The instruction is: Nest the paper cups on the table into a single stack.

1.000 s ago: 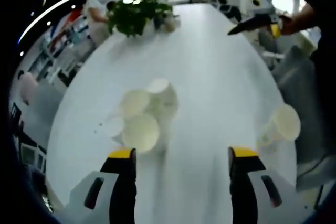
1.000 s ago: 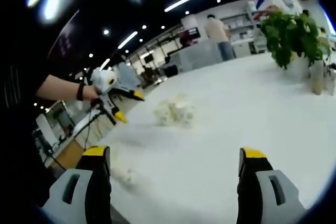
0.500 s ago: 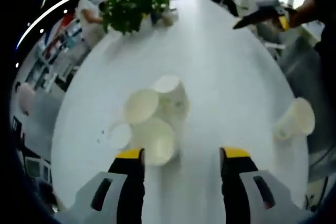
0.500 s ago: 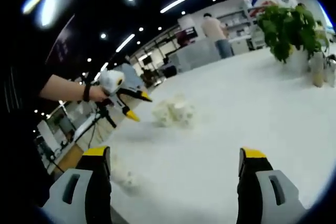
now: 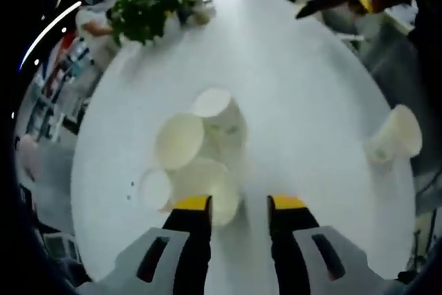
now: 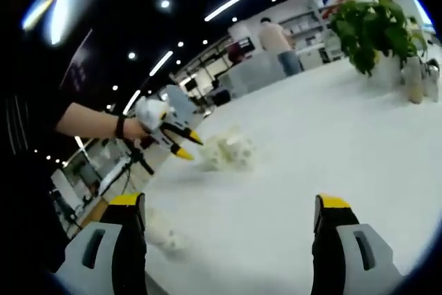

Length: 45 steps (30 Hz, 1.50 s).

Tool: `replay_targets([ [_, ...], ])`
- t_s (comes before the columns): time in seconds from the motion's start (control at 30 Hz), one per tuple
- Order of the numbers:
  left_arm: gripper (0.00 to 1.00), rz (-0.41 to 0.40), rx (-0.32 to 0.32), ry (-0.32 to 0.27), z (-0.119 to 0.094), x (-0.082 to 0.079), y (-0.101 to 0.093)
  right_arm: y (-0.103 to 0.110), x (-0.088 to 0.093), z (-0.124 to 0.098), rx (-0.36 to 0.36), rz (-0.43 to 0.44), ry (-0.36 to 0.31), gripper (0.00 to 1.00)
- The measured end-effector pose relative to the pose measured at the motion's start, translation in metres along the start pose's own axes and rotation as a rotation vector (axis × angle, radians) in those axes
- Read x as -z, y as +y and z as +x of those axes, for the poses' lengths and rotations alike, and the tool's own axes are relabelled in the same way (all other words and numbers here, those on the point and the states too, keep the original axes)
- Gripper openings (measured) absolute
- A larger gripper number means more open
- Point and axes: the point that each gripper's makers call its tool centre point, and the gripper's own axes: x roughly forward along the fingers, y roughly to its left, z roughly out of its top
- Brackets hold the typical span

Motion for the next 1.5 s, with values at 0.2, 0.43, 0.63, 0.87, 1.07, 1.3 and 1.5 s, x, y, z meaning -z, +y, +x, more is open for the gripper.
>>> replay_targets([
  [0.2,0.25,0.028,0.019,0.035,0.006,0.007,0.004,-0.001,-0.001,0.0,-0.001,0.009,-0.004,1.0],
  [0.43,0.17,0.075,0.036,0.046,0.008,0.005,0.003,-0.004,-0.002,0.001,-0.002,0.011,-0.006,1.0],
  [0.63,0.08,0.113,0.053,0.047,0.009,0.004,0.003,-0.004,-0.003,-0.001,0.005,0.017,-0.012,1.0],
  [0.87,0.01,0.126,0.081,0.052,0.011,0.006,0.001,-0.004,-0.001,-0.001,0.003,0.025,-0.01,1.0],
  [1.07,0.0,0.145,0.09,0.053,0.01,0.007,-0.003,0.0,-0.002,0.002,-0.001,0.023,-0.012,1.0],
  [1.3,0.0,0.138,0.114,0.047,0.009,0.006,-0.011,0.005,-0.002,0.002,-0.007,0.019,-0.01,1.0],
  [1.5,0.0,0.173,0.125,0.053,0.003,0.007,-0.019,0.006,-0.005,0.0,-0.004,0.004,-0.011,1.0],
])
